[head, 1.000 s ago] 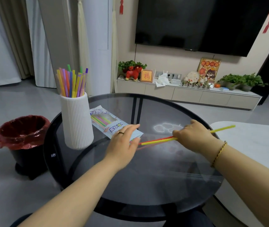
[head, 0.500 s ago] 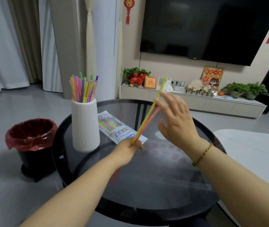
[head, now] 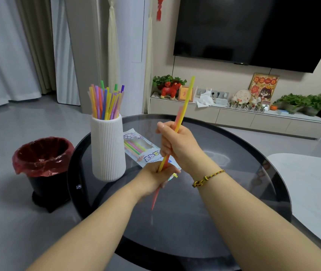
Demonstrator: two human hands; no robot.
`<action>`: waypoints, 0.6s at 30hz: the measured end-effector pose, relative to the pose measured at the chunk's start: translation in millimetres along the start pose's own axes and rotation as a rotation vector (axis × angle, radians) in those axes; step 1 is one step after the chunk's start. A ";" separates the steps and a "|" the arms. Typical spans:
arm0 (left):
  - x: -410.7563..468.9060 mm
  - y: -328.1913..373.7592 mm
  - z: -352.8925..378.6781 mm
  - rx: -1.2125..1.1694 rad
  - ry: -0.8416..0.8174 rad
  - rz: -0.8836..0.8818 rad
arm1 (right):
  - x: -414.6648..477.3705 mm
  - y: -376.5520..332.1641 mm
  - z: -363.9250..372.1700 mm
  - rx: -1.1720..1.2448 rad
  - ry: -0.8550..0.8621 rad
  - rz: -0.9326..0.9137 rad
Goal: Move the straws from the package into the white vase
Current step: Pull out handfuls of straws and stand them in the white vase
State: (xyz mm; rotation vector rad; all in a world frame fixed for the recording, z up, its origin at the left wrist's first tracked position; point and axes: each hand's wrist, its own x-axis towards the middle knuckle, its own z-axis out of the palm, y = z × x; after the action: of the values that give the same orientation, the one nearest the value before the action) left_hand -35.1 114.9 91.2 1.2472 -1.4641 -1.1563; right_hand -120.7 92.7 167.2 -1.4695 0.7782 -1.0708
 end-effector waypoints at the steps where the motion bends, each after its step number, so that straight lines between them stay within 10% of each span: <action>1: 2.0 -2.1 -2.1 0.016 0.012 -0.002 | 1.9 2.0 1.2 -0.020 -0.011 -0.009; 18: 0.2 -38.1 -8.0 -0.015 -0.074 -0.143 | 16.3 38.4 2.0 -0.001 0.021 0.086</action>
State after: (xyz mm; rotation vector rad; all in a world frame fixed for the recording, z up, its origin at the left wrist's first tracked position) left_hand -20.2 111.3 55.4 1.3295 -1.4363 -1.3187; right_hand -109.4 71.7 132.9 -1.4148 0.8492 -1.0229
